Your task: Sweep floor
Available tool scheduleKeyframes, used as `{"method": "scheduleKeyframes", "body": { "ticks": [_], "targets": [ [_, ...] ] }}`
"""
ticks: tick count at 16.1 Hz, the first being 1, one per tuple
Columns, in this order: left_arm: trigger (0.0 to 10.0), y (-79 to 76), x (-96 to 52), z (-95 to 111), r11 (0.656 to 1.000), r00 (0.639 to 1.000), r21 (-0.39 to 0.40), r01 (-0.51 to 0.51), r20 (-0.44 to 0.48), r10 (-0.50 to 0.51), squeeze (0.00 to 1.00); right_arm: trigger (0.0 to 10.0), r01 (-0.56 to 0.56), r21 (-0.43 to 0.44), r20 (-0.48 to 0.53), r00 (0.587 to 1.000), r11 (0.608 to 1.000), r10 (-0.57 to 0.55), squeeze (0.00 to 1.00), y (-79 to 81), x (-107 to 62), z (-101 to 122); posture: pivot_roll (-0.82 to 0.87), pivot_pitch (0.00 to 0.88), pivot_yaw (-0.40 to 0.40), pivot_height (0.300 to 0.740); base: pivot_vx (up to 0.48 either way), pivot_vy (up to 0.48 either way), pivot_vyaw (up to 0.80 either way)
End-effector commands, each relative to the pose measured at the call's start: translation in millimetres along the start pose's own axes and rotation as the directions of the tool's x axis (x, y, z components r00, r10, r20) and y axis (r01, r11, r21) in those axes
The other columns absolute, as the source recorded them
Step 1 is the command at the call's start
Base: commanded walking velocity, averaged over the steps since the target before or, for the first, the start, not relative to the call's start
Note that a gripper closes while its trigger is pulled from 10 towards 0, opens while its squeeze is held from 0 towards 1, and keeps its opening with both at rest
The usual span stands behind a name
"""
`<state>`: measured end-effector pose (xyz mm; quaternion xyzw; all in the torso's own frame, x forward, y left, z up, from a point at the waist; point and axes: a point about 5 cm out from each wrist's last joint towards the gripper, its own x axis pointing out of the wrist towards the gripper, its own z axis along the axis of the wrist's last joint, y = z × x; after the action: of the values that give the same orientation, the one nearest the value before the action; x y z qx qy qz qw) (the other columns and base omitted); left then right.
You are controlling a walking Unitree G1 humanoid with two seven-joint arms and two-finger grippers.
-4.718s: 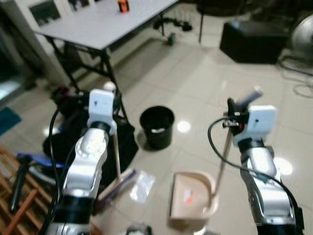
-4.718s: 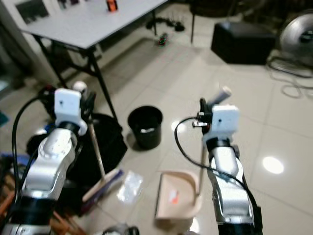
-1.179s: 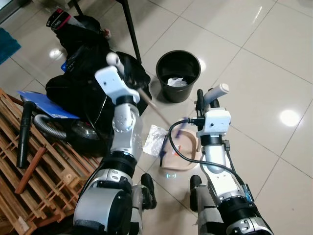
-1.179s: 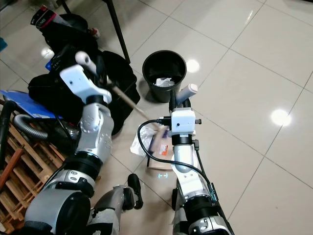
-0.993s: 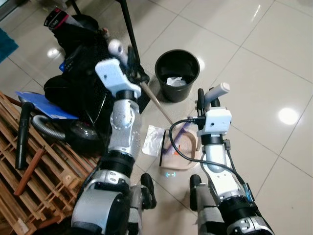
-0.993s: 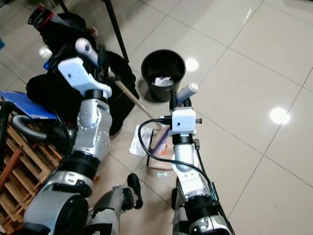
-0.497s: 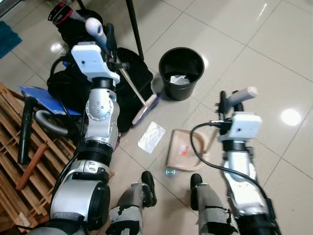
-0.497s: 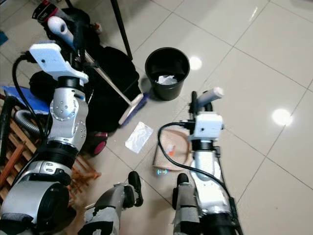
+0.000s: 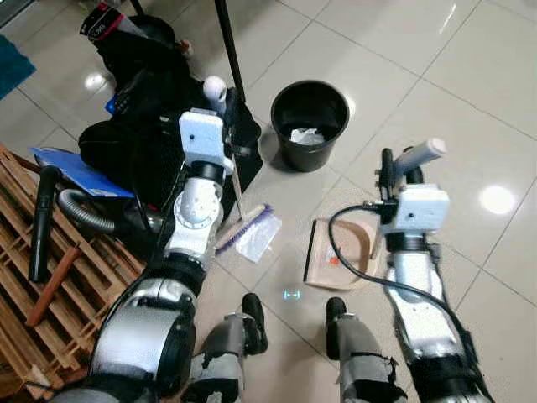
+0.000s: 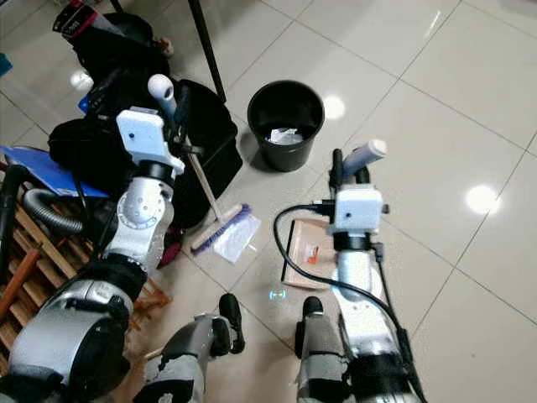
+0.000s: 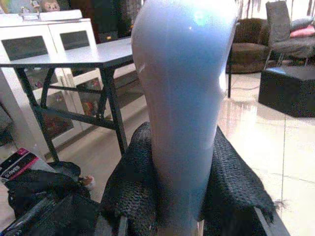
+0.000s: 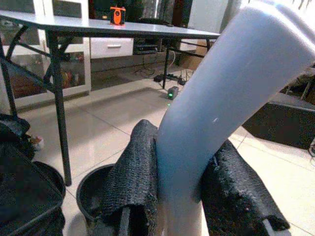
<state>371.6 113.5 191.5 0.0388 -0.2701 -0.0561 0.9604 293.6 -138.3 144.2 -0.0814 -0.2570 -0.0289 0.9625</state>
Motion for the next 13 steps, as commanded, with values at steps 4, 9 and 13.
{"method": "scheduleKeyframes", "body": {
  "ticks": [4,9,13],
  "targets": [
    [10.0,-4.7,-1.1,-7,1.0,0.999,-0.011,-0.018,-0.046,0.017,0.0,10.0,-0.096,0.034,-0.151,0.984,0.995,0.1,0.0,35.6,-25.9,-27,-0.03,0.441,0.115,0.74,0.0,0.0,0.0],
    [10.0,-30.3,-5.0,-11,0.956,0.987,-0.257,-0.144,-0.105,0.121,0.0,10.0,-0.069,0.048,-0.263,0.962,0.996,0.08,0.0,46.0,-36.3,-44,-0.02,0.443,0.115,0.74,0.0,0.0,0.0],
    [10.0,-38.1,1.3,-3,0.858,0.949,-0.406,-0.316,-0.146,0.28,0.0,10.0,-0.041,0.103,-0.297,0.952,0.994,0.07,0.0,55.3,-38.1,-45,-0.02,0.427,0.115,0.74,0.0,0.0,0.0]
  ]
}}
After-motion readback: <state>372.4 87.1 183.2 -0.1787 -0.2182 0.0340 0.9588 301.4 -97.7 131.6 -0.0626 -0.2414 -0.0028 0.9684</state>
